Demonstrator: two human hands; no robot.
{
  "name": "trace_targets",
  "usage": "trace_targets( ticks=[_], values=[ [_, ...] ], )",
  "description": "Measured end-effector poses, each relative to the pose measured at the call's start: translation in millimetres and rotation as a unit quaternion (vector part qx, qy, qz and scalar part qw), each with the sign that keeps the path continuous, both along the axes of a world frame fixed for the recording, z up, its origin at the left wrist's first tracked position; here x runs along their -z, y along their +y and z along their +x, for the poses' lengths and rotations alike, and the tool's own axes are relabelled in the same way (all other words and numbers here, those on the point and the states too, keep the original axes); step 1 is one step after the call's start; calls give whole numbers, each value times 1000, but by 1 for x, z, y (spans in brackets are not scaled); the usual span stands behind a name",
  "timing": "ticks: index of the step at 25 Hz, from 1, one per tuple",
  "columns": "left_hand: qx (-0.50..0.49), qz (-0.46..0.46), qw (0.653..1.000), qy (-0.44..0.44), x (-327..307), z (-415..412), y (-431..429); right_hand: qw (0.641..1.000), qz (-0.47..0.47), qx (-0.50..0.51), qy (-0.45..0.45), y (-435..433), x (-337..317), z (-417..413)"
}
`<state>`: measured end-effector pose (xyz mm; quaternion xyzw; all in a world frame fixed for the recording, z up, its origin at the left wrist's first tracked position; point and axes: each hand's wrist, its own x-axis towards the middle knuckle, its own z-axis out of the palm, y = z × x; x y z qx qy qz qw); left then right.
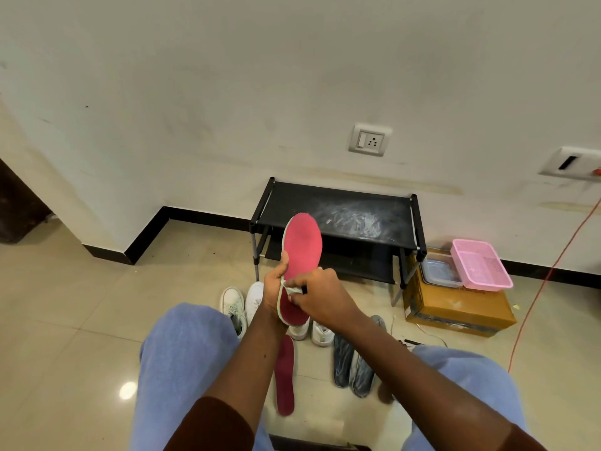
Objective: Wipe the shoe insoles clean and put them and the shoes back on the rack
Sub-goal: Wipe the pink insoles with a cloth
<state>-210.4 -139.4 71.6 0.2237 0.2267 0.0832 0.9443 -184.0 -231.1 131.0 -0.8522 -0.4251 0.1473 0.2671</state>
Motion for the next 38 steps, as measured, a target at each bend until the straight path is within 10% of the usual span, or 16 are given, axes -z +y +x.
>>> trace_targets(
  ticks=[14,27,38],
  values=[
    [140,-30,988,58,34,2,-9,977,82,146,-134,21,42,103],
    [52,-2,996,77,70,21,12,996,-1,21,91,-3,47,11],
    [60,-70,993,76,86,28,-3,975,96,178,-97,35,103,87]
  ],
)
